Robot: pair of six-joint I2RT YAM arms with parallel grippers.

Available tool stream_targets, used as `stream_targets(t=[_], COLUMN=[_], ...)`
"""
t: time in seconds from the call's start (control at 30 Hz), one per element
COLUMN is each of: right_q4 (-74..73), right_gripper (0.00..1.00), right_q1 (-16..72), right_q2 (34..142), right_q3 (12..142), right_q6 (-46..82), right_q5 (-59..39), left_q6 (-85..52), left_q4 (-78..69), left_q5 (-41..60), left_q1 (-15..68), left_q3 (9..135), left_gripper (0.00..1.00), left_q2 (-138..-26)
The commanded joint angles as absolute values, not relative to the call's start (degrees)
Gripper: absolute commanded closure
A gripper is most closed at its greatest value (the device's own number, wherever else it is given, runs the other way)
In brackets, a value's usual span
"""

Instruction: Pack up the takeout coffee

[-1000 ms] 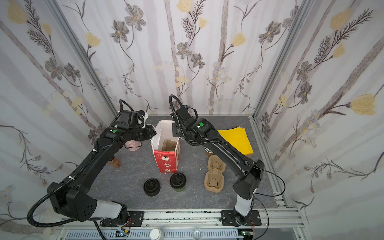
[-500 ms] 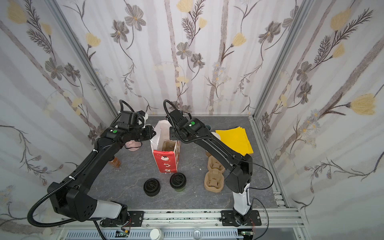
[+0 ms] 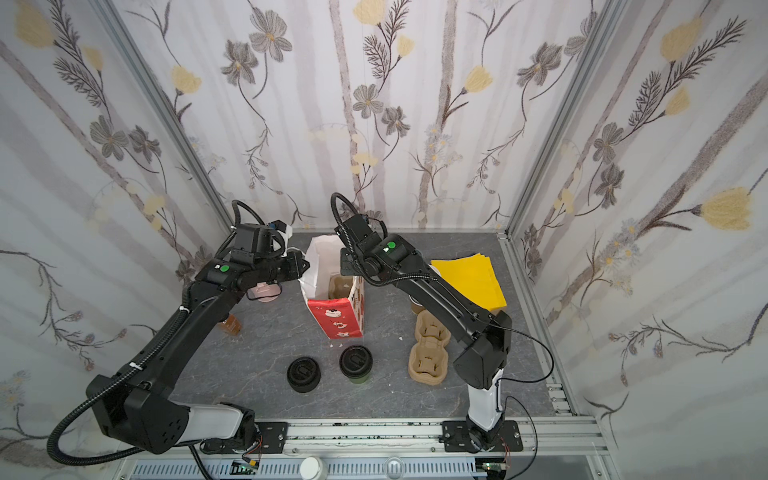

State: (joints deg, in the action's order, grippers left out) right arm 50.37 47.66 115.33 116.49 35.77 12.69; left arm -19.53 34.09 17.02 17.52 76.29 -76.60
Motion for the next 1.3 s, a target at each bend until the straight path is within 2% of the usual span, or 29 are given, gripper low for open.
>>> stream_targets(t=[0.0, 0.3, 0.87, 0.9, 0.93, 1.03, 1.13, 1.27], right_q4=[42.87, 35.75, 40.62, 40.89, 41.29, 43.07, 44.70, 46.76], right_gripper=[1.00, 1.00, 1.00, 1.00, 1.00, 1.00, 1.00, 0.97], right_q1=[47.78, 48.73, 50.14, 50.18, 50.10, 50.01, 49.88, 49.84], right_q2=[114.10, 111.61, 109.25, 109.32, 109.36, 110.11, 110.37, 110.65], right_q3=[115.93, 111.94, 107.14, 106.86, 106.74, 107.04, 107.20, 107.31], right_q6=[33.26, 30.32, 32.93, 33.29, 33.61, 34.91, 35.83, 36.09], right_q5=[16.18, 16.83, 12.01, 11.64, 11.50, 11.89, 12.72, 13.29], left_q6=[-19.69, -18.90, -21.97, -22.04, -22.11, -22.30, -22.50, -22.85], left_q4=[27.07, 21.31, 21.88, 22.08, 22.15, 22.24, 22.41, 22.81], left_q5=[16.87, 16.75, 16.93, 17.09, 17.13, 16.81, 16.60, 16.84], left_q1=[17.50, 17.56, 17.49, 17.53, 17.50, 17.53, 17.52, 17.49], left_q3=[74.53, 67.67, 66.44, 66.45, 66.43, 66.70, 67.28, 67.66], left_gripper=[1.00, 1.00, 1.00, 0.92, 0.77, 0.57, 0.44, 0.36], left_q2=[-73.74, -67.82, -67.32, -67.41, -67.49, -67.59, -67.68, -67.77])
